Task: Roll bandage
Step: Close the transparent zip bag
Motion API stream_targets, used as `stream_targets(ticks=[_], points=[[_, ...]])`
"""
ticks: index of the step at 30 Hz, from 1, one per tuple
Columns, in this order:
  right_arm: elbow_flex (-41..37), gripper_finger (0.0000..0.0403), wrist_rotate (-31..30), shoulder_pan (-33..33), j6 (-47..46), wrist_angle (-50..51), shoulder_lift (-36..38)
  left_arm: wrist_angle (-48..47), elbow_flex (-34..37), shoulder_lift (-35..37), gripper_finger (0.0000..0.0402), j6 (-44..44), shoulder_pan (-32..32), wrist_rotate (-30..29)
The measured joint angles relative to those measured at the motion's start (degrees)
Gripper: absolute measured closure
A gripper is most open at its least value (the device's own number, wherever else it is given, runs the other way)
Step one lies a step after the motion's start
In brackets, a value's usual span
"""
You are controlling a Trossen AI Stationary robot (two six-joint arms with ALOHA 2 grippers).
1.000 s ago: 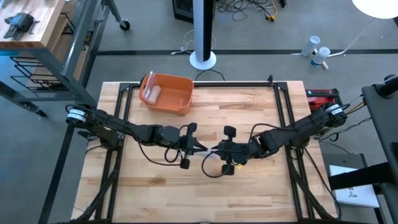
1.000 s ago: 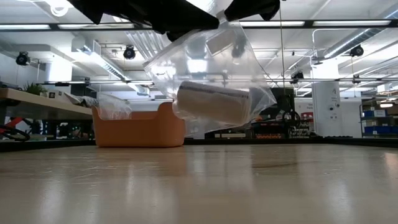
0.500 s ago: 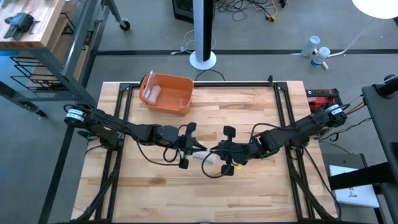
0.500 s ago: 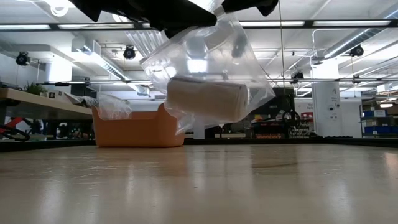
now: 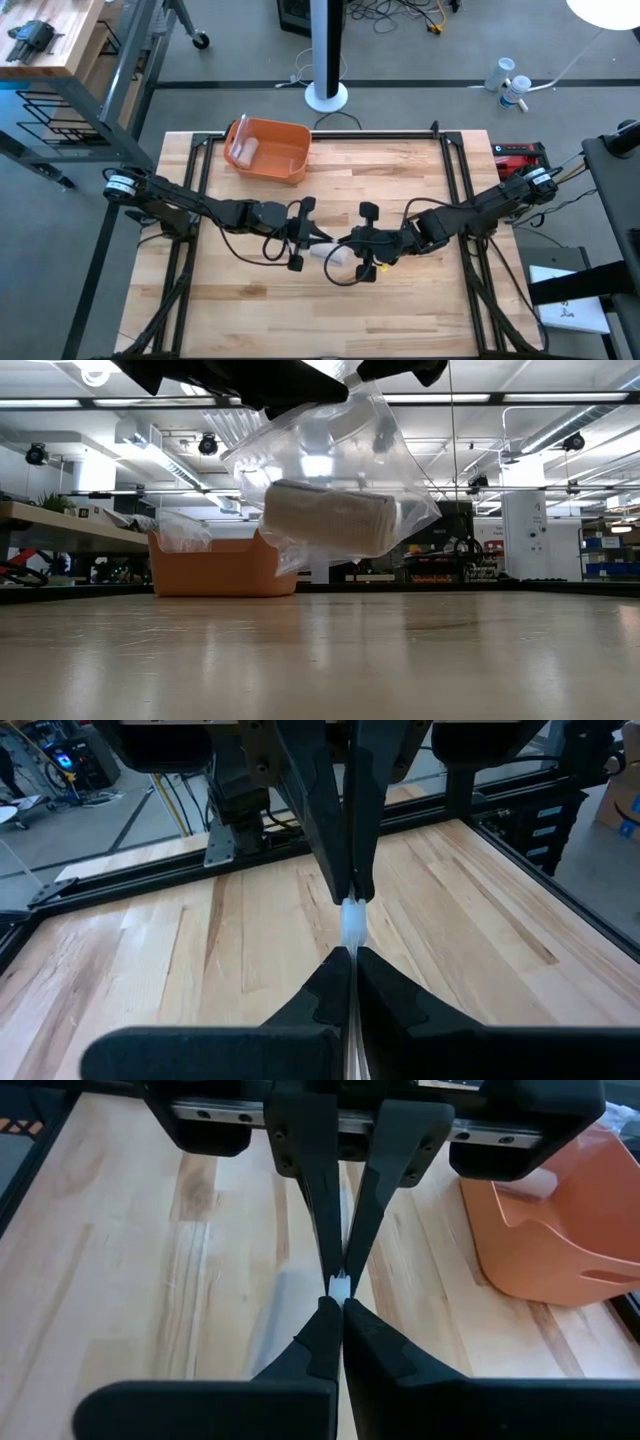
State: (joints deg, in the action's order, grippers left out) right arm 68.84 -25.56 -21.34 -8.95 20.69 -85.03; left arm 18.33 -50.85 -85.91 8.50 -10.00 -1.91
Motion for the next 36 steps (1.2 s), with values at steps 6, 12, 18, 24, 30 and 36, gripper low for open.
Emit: stream_targets(ticks=[6,12,18,24,30,36], points=[[0.0,0.0402,0.11,-0.01,0.0,0.02,0.0,-0.52,0.02,0.0,0.0349,1.49,-0.48,3.18],[-0.31,0.0403,0.64,0.14,-0.02,0.24,-0.45,0.05,0.09,-0.66,0.0251,2.72,-0.48,0.9],[-0.52,0.0403,3.96,1.2,-0.22,0.46,-2.25,2.57,0.22,-3.42,0.0188,3.31,-0.43,-3.31],[-0.52,0.0403,4.01,1.88,-0.02,0.13,-3.88,4.23,0.26,-5.36,0.018,3.76,-0.42,-3.15],[-0.5,0.0403,3.06,1.9,0.07,-0.03,-4.0,2.79,-0.25,-5.45,0.0253,1.62,-0.39,-3.12],[0.13,0.0403,2.99,1.9,0.36,0.02,-4.02,-2.28,-2.89,-5.44,0.036,-0.48,-0.39,-3.07]])
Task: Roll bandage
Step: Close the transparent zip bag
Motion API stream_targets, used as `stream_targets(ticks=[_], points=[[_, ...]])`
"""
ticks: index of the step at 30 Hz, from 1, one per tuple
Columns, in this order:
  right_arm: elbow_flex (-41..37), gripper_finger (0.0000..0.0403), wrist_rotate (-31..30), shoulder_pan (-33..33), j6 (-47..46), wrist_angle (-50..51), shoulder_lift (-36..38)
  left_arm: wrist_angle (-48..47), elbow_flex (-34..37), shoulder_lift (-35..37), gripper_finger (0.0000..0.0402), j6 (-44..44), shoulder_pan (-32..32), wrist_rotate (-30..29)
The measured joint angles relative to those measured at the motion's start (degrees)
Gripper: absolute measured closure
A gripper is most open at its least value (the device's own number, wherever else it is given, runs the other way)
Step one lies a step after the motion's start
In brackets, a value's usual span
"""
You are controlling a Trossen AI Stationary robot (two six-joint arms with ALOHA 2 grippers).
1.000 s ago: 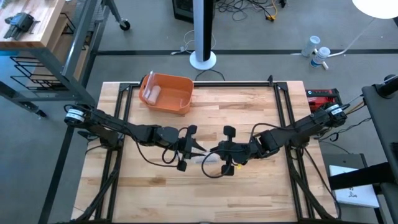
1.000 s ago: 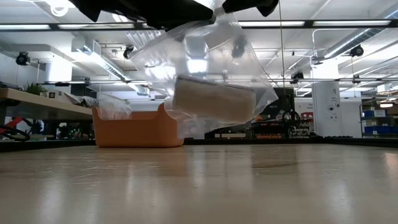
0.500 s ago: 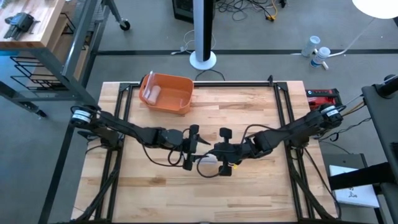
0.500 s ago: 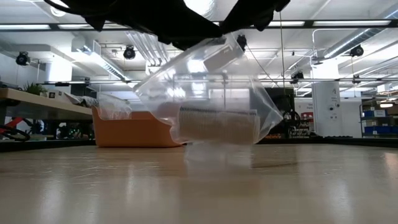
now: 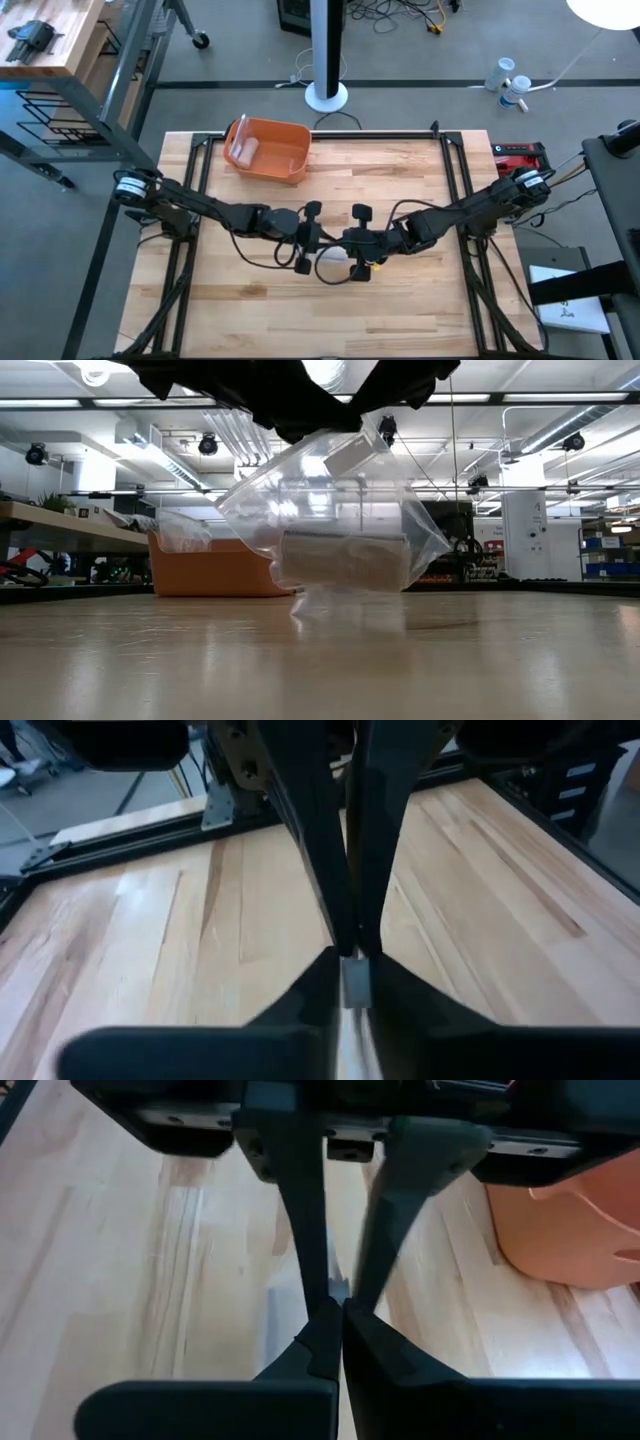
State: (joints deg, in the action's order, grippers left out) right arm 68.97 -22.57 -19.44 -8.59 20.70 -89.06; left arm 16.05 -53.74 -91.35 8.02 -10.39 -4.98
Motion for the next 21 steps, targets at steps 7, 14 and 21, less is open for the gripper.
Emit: stream_targets(ticks=[7,14,21], points=[[0.02,0.0403,-0.11,0.0,0.43,0.03,0.11,-4.66,-2.49,0.0,0.0372,-0.2,-0.04,0.07],[0.02,0.0403,0.09,-0.02,-0.33,2.36,1.65,-6.42,-2.62,0.33,0.0383,-0.2,0.01,-0.02],[0.54,0.0403,0.18,-0.15,-0.51,4.61,2.64,-6.13,-2.73,0.42,0.0384,-0.09,0.02,-0.08]])
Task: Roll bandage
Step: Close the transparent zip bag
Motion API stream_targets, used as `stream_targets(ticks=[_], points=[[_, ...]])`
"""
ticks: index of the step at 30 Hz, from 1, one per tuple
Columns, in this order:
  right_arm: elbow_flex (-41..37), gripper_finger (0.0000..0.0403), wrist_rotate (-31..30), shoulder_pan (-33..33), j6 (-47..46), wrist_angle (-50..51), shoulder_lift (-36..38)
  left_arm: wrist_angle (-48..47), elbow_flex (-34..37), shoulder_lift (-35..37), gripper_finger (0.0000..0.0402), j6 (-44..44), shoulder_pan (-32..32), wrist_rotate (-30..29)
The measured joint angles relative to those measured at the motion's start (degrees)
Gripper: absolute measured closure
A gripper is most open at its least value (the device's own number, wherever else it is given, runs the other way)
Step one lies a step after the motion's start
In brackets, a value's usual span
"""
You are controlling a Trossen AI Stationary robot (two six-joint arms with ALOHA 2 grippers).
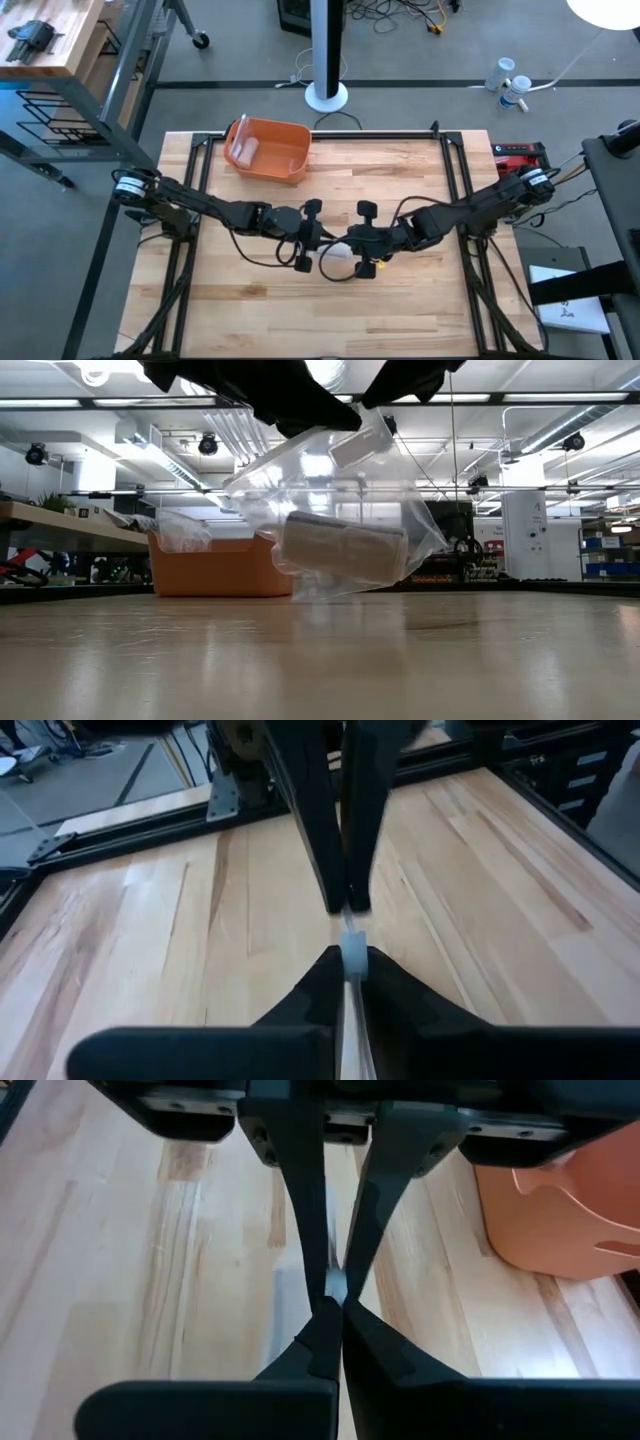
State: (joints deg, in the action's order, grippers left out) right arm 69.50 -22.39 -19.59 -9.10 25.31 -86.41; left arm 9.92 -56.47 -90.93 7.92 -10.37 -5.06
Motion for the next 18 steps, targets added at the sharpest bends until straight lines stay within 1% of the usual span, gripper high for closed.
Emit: stream_targets(ticks=[3,6,11,13,18], points=[[0.79,0.0403,0.02,-0.13,-0.11,2.53,0.04,-1.02,0.07,0.01,0.0381,0.04,0.02,0.0],[2.03,0.0403,0.01,-0.28,-0.11,4.35,0.04,-1.76,0.09,0.47,0.0386,0.11,-0.02,0.02],[4.18,0.0402,-0.13,-0.61,-0.04,7.34,0.04,-4.5,0.07,2.73,0.0393,0.54,-0.02,0.02],[5.04,0.0402,-0.19,-0.69,-0.01,9.93,0.19,-8.59,0.33,4.28,0.0392,0.55,-0.03,0.09],[7.8,0.0402,-0.2,-0.84,1.02,13.14,0.37,-14.25,0.35,7.7,0.039,0.55,-0.07,0.11]])
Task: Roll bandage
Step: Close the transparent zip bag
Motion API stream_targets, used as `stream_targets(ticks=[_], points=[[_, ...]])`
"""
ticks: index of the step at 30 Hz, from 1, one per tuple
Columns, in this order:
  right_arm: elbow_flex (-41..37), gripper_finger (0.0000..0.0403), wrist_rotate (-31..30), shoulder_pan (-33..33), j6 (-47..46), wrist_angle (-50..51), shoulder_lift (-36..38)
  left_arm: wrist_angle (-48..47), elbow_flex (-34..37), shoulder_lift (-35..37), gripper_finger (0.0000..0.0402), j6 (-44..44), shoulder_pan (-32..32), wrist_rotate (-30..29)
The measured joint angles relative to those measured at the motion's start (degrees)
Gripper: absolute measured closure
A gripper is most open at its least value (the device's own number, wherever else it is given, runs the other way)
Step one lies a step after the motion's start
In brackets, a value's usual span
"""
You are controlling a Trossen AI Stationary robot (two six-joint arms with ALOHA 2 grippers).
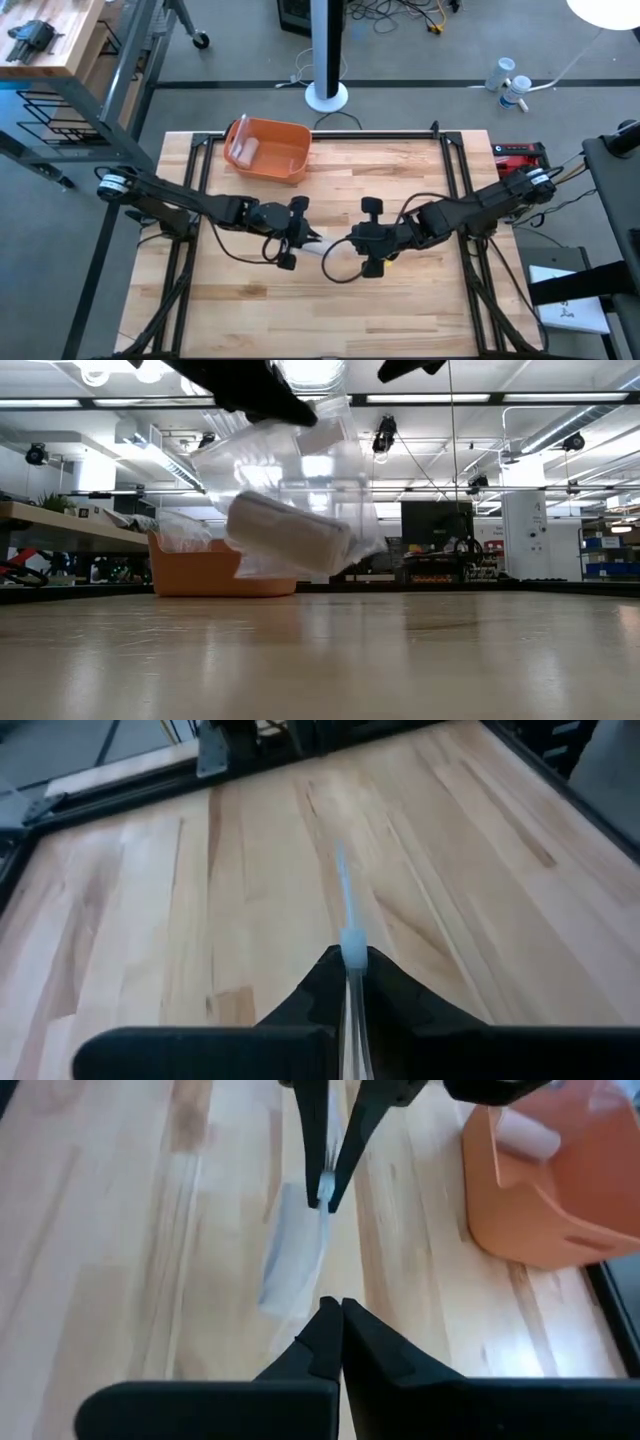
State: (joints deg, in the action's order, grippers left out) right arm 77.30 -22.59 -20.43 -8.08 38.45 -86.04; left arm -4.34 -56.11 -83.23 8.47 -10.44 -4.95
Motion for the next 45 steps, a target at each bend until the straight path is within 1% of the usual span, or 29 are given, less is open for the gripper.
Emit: stream_targets(ticks=[4,7,9,11,13,16,19,21,23,27,39,45], points=[[1.17,0.0402,-0.06,-0.21,2.1,-1.05,0.27,-0.83,-0.06,1.25,0.0393,-0.15,-0.02,0.02],[1.03,0.0402,0.0,-0.26,2.16,-4.21,0.28,-0.25,-0.05,1.85,0.0393,-0.17,-0.02,0.02],[0.63,0.0395,-0.04,-0.22,3.17,-6.53,-0.25,0.12,-0.07,1.94,0.0393,-0.17,-0.02,0.02],[0.06,0.0378,-0.02,-0.21,4.29,-8.68,-0.97,-0.2,-0.07,1.85,0.0393,-0.35,-0.02,0.02],[-0.52,0.0353,-0.33,-0.19,4.95,-10.87,-1.88,0.11,-0.07,1.85,0.0393,-0.42,-0.02,0.02],[-0.77,0.0308,-3.53,-0.13,5.05,-12.65,-3.19,0.29,-0.06,1.85,0.0393,-0.42,-0.07,0.02],[-0.84,0.0273,-4.44,0.21,5.06,-13.61,-4.6,0.5,-0.06,1.85,0.0393,-0.42,-0.17,0.02],[-0.86,0.0261,-4.44,0.44,5.1,-14.01,-5.54,0.67,-0.05,1.85,0.0393,-0.42,-0.21,0.02],[-0.86,0.0259,-4.44,0.73,5.12,-14.31,-6.53,0.86,-0.06,1.85,0.0393,-0.42,-0.28,0.02],[-0.9,0.028,-4.42,1.08,5.12,-15.58,-7.93,1.29,-0.07,1.85,0.0393,-0.42,-0.35,0.02],[-0.7,0.0392,-4.42,1.34,4.16,-16.48,-7.43,0.92,-0.07,1.83,0.0393,-0.2,-0.39,0.02],[-0.7,0.04,-4.29,1.34,4.1,-15.62,-7.18,0.26,-0.13,1.83,0.0393,-0.2,-0.5,-0.02]])
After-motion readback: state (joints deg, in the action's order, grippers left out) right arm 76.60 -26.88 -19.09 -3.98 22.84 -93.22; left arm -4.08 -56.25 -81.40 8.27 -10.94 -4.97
